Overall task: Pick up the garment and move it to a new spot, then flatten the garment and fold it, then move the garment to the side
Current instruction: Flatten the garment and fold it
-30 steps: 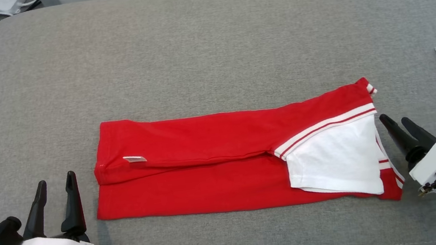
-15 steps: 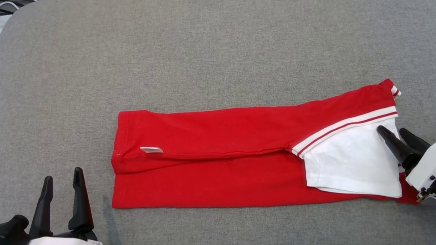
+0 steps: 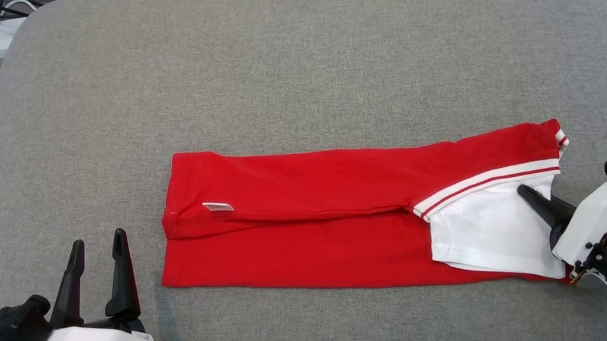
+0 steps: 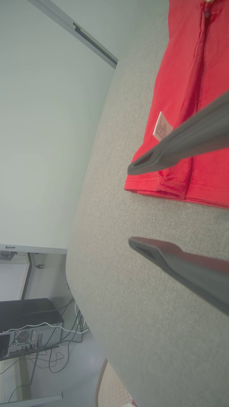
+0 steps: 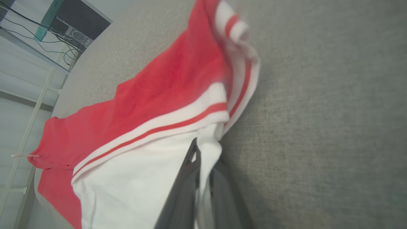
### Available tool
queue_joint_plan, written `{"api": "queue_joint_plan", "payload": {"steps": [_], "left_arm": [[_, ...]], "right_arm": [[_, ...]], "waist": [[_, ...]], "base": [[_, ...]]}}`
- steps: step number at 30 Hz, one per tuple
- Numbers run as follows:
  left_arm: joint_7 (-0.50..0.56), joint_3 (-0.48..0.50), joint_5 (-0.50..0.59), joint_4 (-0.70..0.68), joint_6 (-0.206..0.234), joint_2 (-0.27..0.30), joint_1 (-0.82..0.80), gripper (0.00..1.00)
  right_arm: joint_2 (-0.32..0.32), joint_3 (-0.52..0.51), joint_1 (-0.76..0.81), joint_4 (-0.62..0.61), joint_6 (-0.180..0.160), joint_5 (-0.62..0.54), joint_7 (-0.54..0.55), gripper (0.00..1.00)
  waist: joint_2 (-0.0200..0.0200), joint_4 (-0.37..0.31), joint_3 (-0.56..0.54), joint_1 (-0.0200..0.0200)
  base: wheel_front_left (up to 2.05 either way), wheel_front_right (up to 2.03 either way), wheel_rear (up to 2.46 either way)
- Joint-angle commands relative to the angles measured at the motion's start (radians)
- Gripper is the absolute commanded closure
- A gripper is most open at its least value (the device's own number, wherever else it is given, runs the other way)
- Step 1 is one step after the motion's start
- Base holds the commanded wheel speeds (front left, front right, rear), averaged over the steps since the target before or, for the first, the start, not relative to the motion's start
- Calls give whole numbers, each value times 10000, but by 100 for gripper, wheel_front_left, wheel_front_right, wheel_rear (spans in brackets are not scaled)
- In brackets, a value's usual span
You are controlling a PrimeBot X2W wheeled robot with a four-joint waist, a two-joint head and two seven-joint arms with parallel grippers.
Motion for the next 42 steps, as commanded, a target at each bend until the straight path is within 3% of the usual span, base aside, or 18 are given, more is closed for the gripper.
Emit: {"api": "queue_joint_plan", "payload": {"steps": [1, 15, 21, 25, 29, 34, 42], "left_arm": [[-90, 332, 15, -246, -41, 305, 43, 0], [-90, -269, 208, -587, -42, 474, 180, 0], [-90, -595, 337, -698, -42, 471, 62, 0], [-90, -694, 390, -661, -42, 438, -74, 0], [-90, -784, 371, -611, -42, 285, -151, 0], [-90, -871, 289, -508, -42, 157, -190, 0], [-90, -1132, 161, -348, -42, -182, -233, 0]], "right_arm": [[-47, 195, 340, 76, 12, 34, -1, 100], [-1008, -821, -187, 243, 12, 55, -915, 100], [-1131, -868, -349, -390, 12, 114, -488, 100], [-1169, -566, -287, -1803, 12, 532, 723, 100], [-1123, 6, -117, -4121, 12, 1436, 2426, 100], [-913, 229, -269, -5325, 12, 1805, 3127, 100], [-68, 677, -1230, -5219, 12, 1106, 3819, 100]], "waist": [[0, -25, -21, 0], [0, -868, -320, 0], [0, -1323, -333, 0], [0, -1451, -315, 0], [0, -1264, -223, 0], [0, -913, -148, 0], [0, 152, -6, 0]], "base": [[0, 0, 0], [0, 0, 0], [0, 0, 0], [0, 0, 0], [0, 0, 0], [0, 0, 0], [0, 0, 0]]}}
